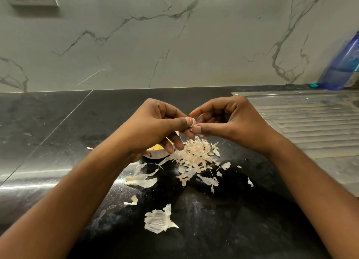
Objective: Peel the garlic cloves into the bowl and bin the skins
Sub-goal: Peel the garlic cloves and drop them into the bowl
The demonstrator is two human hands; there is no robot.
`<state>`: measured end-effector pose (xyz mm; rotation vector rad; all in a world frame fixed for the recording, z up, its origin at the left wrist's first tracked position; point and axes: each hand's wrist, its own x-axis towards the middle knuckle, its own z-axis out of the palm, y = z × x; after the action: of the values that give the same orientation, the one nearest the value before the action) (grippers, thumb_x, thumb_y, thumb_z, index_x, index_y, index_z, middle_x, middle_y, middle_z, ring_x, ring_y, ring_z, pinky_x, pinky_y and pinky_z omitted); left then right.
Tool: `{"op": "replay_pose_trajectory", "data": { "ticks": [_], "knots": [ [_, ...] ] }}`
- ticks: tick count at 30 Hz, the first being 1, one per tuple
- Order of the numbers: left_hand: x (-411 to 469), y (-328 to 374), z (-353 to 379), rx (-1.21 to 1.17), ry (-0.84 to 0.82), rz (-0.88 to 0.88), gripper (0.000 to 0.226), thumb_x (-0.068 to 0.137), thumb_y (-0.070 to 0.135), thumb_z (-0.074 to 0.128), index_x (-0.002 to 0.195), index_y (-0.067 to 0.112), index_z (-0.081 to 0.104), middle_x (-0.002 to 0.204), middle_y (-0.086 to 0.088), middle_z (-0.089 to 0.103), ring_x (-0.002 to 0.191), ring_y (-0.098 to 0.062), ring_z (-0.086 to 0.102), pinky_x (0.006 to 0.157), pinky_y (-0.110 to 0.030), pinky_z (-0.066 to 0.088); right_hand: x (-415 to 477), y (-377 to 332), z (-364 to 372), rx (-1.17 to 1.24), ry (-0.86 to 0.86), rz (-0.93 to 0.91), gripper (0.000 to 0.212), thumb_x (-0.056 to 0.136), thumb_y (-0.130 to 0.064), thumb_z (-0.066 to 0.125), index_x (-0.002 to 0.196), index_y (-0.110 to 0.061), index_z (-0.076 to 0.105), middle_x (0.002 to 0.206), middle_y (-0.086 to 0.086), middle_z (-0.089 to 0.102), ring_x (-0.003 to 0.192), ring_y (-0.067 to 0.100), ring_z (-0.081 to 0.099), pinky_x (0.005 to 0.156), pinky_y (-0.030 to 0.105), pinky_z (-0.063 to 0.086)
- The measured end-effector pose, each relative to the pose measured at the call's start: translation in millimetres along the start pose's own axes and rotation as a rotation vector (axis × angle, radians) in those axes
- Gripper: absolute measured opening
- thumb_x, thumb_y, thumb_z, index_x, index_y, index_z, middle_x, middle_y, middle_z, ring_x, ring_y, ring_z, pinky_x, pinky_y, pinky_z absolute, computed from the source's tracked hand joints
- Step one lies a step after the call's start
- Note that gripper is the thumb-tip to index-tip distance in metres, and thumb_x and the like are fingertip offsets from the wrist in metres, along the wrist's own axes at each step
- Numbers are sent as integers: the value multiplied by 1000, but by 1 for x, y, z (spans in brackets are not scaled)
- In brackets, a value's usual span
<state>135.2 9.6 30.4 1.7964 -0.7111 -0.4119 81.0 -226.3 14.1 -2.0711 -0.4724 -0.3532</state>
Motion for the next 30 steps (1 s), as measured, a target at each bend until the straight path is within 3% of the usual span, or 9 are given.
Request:
{"op": "replay_pose_trajectory", "data": {
  "ticks": [3, 8, 16, 23, 30],
  "knots": [
    [0, 0, 1, -5, 12, 4, 20, 101, 20, 66, 104, 2, 76, 92, -15, 79, 63, -22, 70, 51, -27, 56, 1, 1, 1, -41, 19, -42, 25, 87, -16, 87, 111, -12, 81, 89, 5, 77, 81, 28, 73, 75, 48, 65],
    [0, 2, 2, -60, 11, -23, 22, 102, 19, 64, 107, 0, 73, 94, -17, 79, 66, -25, 71, 53, -28, 57, 1, 2, 0, 14, 1, -29, 16, 89, -10, 85, 104, -6, 80, 91, 6, 80, 79, 23, 77, 76, 37, 67],
    [0, 7, -12, -79, 71, -39, 20, 100, 16, 65, 107, 1, 75, 95, -16, 80, 66, -24, 71, 51, -25, 57, 1, 2, -1, 66, 6, -30, 13, 91, -8, 82, 102, -3, 80, 86, 8, 79, 75, 24, 76, 73, 30, 63],
    [1, 4, -38, 12, 357, 44, 16, 94, 20, 75, 98, 5, 79, 77, -8, 77, 49, -15, 57, 42, -19, 45, 3, 6, 11, 97, 37, 32, 15, 92, -15, 81, 104, -6, 82, 83, 7, 79, 73, 25, 74, 72, 32, 63],
    [3, 1, -38, 37, 359, 50, 17, 95, 22, 75, 97, 6, 79, 68, -7, 70, 45, -14, 49, 39, -20, 39, 12, 9, 48, -90, -14, 47, 13, 95, -18, 79, 107, -17, 84, 90, -11, 80, 80, 7, 75, 71, 20, 58]
  ]
}}
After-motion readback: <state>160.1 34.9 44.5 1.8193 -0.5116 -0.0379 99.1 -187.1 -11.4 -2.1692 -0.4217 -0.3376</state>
